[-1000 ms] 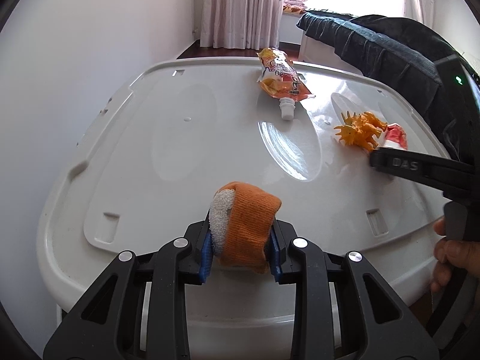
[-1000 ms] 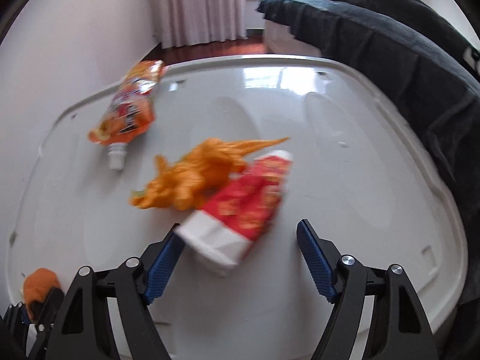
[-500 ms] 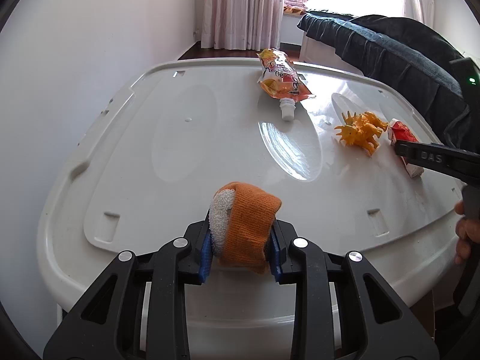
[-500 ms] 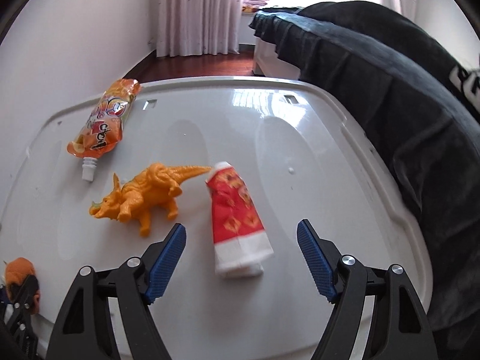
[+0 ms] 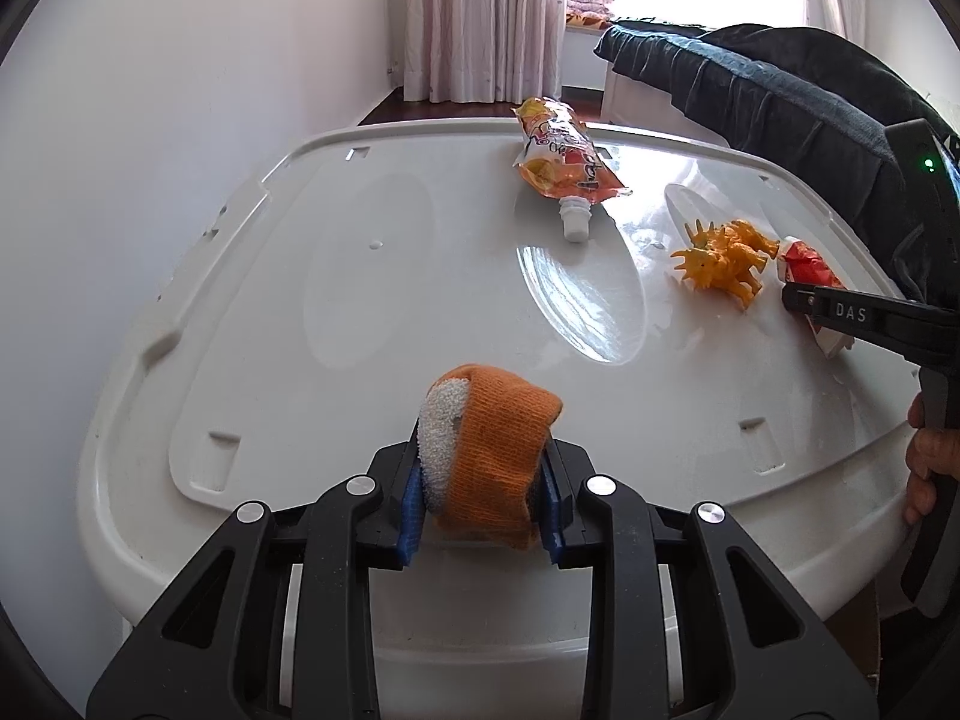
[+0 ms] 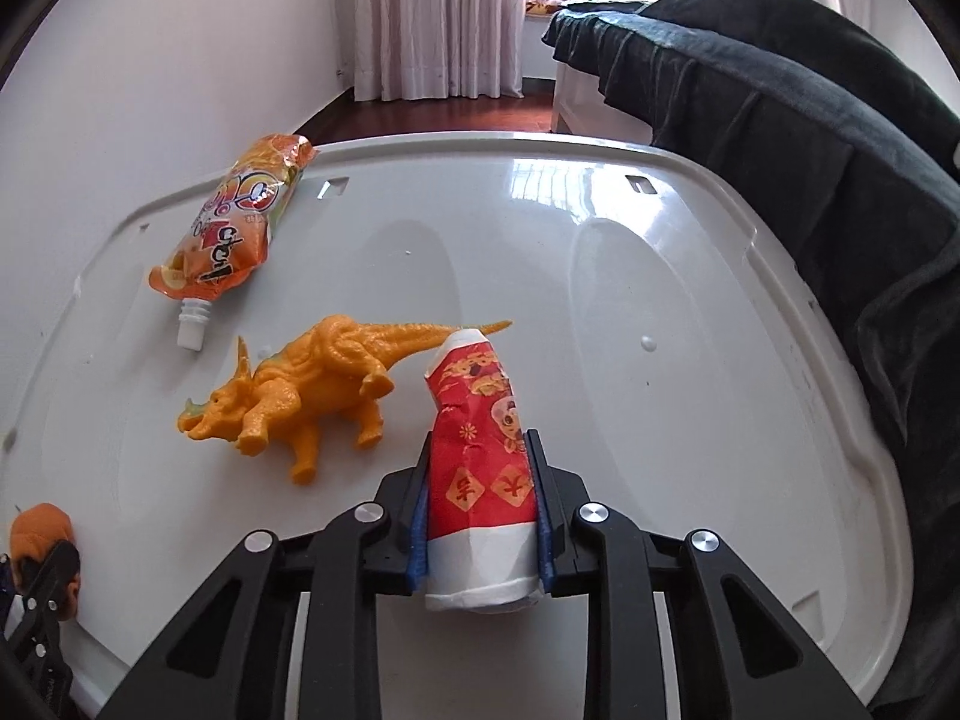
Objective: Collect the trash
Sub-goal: 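Grasp the red-and-white tube with the right tool, then carry the orange sock and red tube over the box and open both tools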
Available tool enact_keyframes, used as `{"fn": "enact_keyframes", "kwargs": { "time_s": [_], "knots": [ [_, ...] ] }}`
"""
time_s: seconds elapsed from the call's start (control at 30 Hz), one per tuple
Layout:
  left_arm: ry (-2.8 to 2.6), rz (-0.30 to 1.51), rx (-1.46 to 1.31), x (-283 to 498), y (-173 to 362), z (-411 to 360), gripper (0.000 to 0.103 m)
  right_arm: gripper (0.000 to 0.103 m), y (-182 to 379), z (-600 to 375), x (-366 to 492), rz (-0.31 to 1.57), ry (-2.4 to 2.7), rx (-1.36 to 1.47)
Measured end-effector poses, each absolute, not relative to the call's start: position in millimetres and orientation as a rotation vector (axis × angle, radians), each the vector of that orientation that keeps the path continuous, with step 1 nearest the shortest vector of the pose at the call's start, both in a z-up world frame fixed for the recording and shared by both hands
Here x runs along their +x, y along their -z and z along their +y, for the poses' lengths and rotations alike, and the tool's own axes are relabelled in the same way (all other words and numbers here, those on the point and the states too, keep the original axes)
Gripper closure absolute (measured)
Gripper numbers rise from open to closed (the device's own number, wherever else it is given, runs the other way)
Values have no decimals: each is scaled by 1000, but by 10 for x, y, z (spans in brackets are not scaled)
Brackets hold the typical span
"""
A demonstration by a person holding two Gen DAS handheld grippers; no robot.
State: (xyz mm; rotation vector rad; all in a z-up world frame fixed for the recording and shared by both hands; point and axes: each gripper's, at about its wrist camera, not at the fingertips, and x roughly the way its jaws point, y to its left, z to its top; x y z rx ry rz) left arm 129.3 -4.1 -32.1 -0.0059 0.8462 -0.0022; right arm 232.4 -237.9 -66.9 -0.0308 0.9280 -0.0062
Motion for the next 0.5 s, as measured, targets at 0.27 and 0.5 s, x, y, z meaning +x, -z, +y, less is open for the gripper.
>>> {"fn": "enact_keyframes", "kwargs": {
  "time_s": [0.27,0.5],
  "knots": [
    [-6,840,16,1320,313,-98,74,78,619,-2529,1960,938,-17,60],
    [18,840,17,1208,201,-183,75,77,369,-2541,1514,897,-100,120]
  ]
}}
